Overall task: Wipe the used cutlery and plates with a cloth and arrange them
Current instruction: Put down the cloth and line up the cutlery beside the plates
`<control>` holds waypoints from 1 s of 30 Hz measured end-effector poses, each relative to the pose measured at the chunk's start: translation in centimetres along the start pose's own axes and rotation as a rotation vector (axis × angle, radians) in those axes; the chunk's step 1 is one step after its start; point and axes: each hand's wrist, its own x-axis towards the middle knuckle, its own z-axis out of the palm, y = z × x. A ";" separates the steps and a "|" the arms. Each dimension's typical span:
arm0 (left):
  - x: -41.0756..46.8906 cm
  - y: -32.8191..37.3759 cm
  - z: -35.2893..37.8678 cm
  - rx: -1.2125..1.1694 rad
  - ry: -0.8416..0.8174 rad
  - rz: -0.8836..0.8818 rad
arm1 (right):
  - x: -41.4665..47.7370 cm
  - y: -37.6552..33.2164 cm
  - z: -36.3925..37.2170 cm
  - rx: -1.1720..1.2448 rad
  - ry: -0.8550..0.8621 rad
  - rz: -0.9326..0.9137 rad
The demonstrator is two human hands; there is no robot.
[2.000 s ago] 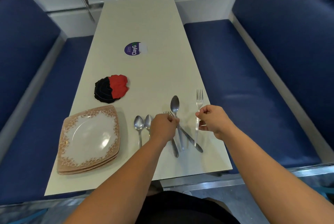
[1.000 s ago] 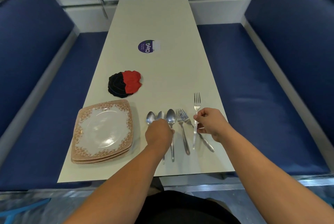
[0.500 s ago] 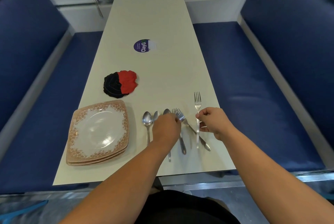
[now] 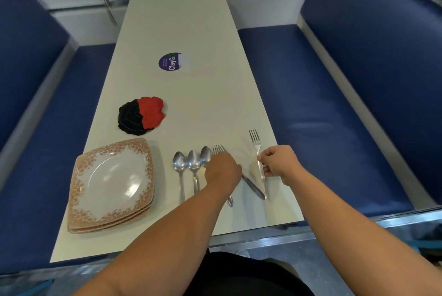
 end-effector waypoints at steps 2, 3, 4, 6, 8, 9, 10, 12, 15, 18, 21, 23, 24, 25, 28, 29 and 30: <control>-0.1 0.2 0.0 -0.033 -0.001 -0.016 | 0.3 0.3 0.0 -0.009 -0.005 0.012; -0.1 0.2 0.0 -0.060 -0.003 -0.025 | 0.4 0.4 0.1 -0.016 -0.006 0.019; -0.2 0.2 0.0 -0.085 -0.006 -0.035 | 0.5 0.5 0.1 -0.026 -0.005 0.027; -0.3 0.3 0.1 -0.104 -0.006 -0.047 | 0.6 0.5 0.2 -0.041 0.003 0.038; -0.4 0.3 0.2 -0.111 -0.003 -0.053 | 0.9 0.6 0.3 -0.055 0.011 0.043; -0.4 0.3 0.4 -0.118 -0.004 -0.057 | 0.9 0.5 0.3 -0.066 0.013 0.047; -0.4 0.4 0.4 -0.129 -0.005 -0.063 | 1.0 0.4 0.4 -0.080 0.016 0.046; -0.3 0.4 0.5 -0.145 -0.003 -0.079 | 1.1 0.4 0.6 -0.114 0.022 0.042; -0.3 0.4 0.5 -0.133 0.002 -0.084 | 1.3 0.3 1.0 -0.175 0.016 0.045; -0.3 0.4 0.5 -0.117 -0.008 -0.057 | 1.6 0.3 1.4 -0.250 0.006 0.026; -0.6 0.3 0.2 -0.064 -0.020 -0.022 | 1.9 0.5 1.7 -0.317 0.008 0.009; -0.7 -0.1 -0.1 -0.018 0.004 0.014 | 2.2 0.7 1.9 -0.347 0.004 0.002; -0.7 -0.4 -0.3 0.009 0.024 0.033 | 2.4 0.8 1.9 -0.356 0.002 0.000; -0.9 -0.8 -0.5 0.039 0.044 0.039 | 2.3 0.7 1.9 -0.350 -0.007 0.010; -1.5 -2.1 -1.5 0.149 0.107 0.034 | 2.7 1.0 2.3 -0.382 -0.009 0.037; -1.8 -2.5 -1.9 0.169 0.123 0.037 | 2.6 0.9 2.5 -0.387 -0.010 0.049; -1.9 -2.8 -2.1 0.182 0.138 0.050 | 2.7 0.9 2.6 -0.375 -0.008 0.057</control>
